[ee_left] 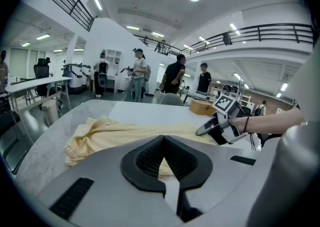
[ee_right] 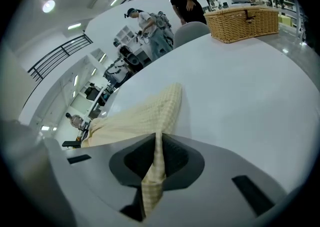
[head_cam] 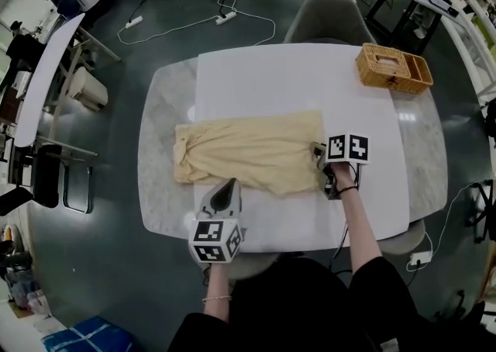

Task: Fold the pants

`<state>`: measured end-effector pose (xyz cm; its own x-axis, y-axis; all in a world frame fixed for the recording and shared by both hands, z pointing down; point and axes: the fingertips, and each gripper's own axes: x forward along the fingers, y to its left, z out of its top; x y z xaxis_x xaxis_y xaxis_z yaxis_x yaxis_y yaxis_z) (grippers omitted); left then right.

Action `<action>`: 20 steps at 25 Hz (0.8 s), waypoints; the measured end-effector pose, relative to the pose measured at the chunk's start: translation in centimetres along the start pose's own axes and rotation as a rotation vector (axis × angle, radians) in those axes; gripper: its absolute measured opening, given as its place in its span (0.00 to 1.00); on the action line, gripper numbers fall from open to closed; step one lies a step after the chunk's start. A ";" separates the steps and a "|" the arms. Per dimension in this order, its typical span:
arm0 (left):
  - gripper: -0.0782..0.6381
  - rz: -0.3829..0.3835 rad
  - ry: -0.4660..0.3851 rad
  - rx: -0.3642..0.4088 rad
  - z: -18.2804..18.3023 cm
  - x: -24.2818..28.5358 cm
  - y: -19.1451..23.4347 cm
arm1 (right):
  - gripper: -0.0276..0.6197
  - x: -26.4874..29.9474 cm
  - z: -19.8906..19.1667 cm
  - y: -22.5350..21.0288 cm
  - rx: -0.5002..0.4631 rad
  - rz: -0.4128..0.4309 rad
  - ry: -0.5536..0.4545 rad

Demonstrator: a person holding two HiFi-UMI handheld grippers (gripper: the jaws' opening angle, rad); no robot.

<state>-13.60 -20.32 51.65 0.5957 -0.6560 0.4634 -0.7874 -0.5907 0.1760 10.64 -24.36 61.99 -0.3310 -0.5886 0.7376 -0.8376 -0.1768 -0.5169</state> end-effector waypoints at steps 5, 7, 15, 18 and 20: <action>0.13 0.030 -0.009 -0.005 0.2 -1.0 0.8 | 0.09 -0.9 0.5 0.8 0.009 0.031 -0.020; 0.13 0.041 -0.013 -0.007 0.2 -1.4 1.1 | 0.09 -1.4 0.8 1.3 0.008 0.037 -0.022; 0.13 0.073 -0.034 -0.017 0.6 -3.3 3.0 | 0.09 -3.4 2.2 4.9 -0.002 0.080 -0.037; 0.13 0.072 -0.043 -0.017 0.8 -3.9 3.9 | 0.09 -4.1 2.7 6.6 -0.006 0.097 -0.046; 0.13 0.068 -0.050 -0.019 1.0 -4.4 4.7 | 0.09 -4.5 3.1 7.9 -0.011 0.108 -0.054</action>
<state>-19.77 -20.68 49.59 0.5472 -0.7177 0.4306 -0.8292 -0.5348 0.1623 6.83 -25.51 53.24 -0.3957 -0.6453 0.6535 -0.8035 -0.1014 -0.5867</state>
